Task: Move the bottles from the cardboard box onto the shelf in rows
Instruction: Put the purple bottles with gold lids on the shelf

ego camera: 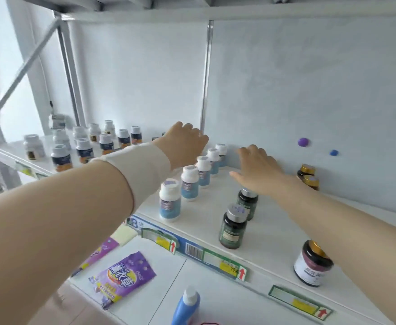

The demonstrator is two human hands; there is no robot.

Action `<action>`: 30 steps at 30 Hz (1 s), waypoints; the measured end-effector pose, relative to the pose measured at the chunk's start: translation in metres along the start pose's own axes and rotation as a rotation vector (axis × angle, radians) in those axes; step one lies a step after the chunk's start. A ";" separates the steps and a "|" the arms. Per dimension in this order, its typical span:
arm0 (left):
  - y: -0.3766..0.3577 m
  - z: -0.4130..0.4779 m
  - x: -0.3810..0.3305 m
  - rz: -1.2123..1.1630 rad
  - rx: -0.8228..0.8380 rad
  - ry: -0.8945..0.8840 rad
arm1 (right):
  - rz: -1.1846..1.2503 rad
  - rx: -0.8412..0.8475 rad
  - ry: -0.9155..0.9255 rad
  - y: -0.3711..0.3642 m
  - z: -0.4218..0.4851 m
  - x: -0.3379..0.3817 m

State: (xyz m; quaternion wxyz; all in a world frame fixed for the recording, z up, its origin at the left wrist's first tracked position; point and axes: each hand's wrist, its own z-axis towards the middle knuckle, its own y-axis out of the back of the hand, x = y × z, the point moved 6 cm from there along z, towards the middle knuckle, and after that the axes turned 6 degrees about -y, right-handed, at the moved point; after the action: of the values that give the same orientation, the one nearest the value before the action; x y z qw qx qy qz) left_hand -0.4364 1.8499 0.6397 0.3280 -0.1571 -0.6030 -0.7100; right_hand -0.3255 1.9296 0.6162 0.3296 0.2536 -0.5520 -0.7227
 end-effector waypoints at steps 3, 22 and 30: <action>-0.035 -0.061 0.061 0.024 0.053 0.083 | -0.005 -0.015 0.116 0.000 0.012 0.090; -0.367 -0.436 0.389 -0.148 0.530 0.571 | -0.055 0.082 0.810 -0.127 0.066 0.701; -0.527 -0.489 0.462 -0.284 0.689 0.710 | -0.012 0.205 0.966 -0.253 0.130 0.845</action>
State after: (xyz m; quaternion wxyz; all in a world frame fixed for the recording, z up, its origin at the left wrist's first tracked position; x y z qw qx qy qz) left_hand -1.0373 1.2837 0.4200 0.4456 0.2944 -0.6686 -0.5174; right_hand -1.0230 1.4163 0.4043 0.5172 0.5938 -0.4028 -0.4665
